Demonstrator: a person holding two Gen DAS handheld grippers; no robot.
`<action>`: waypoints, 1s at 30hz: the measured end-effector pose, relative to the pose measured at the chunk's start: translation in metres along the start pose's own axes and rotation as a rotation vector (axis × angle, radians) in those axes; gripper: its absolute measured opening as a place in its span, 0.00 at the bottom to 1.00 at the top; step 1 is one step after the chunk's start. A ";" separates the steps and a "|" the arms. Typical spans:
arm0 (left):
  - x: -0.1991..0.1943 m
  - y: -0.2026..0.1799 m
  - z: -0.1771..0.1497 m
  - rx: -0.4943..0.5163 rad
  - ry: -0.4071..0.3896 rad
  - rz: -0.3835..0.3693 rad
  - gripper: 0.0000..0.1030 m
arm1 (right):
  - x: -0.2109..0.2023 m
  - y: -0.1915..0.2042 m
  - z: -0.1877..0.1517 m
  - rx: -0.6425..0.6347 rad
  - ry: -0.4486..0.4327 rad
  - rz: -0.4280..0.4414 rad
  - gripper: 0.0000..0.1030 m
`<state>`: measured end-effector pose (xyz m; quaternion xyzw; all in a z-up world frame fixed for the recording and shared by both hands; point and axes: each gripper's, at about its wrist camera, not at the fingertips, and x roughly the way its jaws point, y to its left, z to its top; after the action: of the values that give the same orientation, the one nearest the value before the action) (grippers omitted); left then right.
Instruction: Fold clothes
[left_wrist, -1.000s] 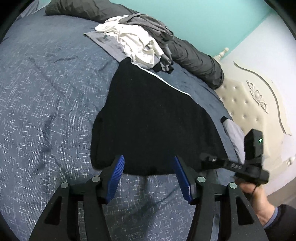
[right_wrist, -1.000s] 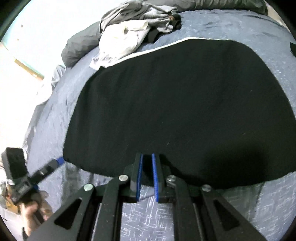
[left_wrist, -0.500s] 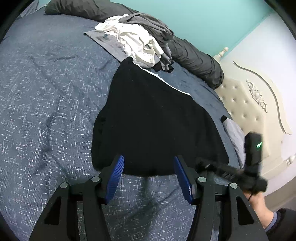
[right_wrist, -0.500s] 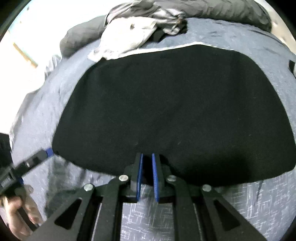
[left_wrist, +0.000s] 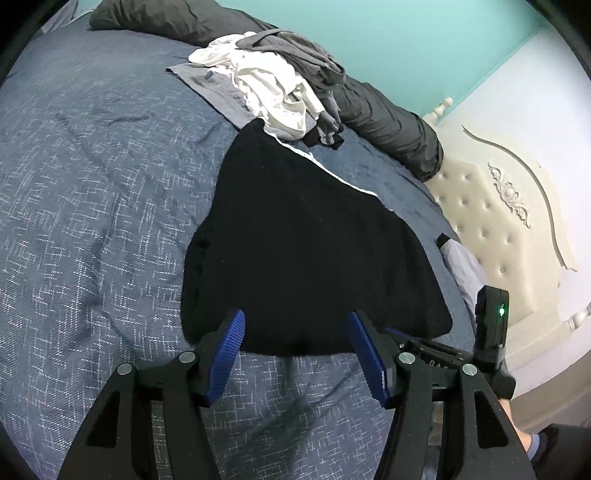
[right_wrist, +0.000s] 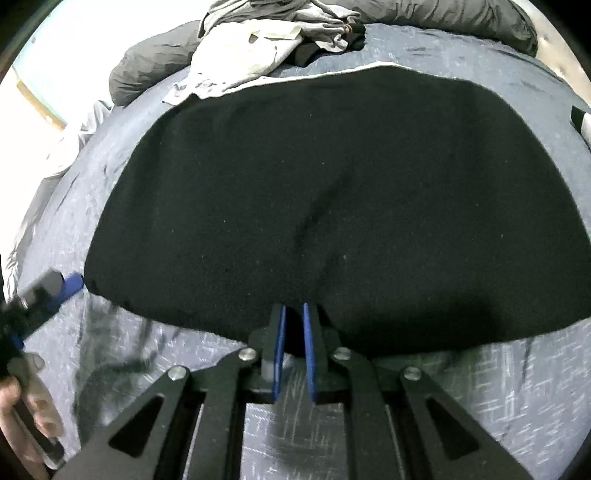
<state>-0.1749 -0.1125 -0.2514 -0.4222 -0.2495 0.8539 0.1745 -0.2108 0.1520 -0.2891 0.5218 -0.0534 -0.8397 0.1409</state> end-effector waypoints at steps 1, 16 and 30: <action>0.000 0.000 0.000 -0.001 0.001 0.000 0.62 | 0.000 0.002 0.000 -0.005 -0.004 -0.008 0.08; 0.002 0.004 0.000 -0.004 0.004 0.008 0.62 | 0.018 -0.002 0.051 0.020 0.042 -0.009 0.08; 0.000 0.007 0.000 -0.007 0.001 0.008 0.63 | 0.042 -0.016 0.115 0.042 0.065 -0.056 0.07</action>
<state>-0.1757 -0.1180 -0.2551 -0.4242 -0.2507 0.8535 0.1698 -0.3337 0.1480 -0.2769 0.5530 -0.0516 -0.8245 0.1079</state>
